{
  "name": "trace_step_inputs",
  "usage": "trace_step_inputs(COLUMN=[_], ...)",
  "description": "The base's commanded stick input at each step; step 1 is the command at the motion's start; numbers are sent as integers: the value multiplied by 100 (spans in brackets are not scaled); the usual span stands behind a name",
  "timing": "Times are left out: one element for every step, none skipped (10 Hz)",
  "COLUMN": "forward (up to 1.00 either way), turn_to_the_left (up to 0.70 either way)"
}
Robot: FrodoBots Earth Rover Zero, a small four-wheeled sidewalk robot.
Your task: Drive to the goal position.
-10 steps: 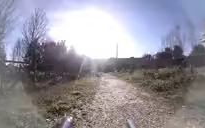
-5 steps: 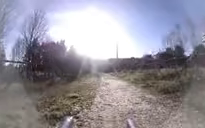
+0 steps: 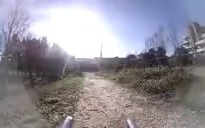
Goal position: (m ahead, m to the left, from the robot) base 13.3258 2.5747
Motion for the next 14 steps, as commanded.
trace_step_inputs(forward=[50,50,50,50,50,50,50,50,50,50,50,50,50,50], turn_to_the_left=[0,0,0,0,0,0,0,0,0,0,0,0,0,0])
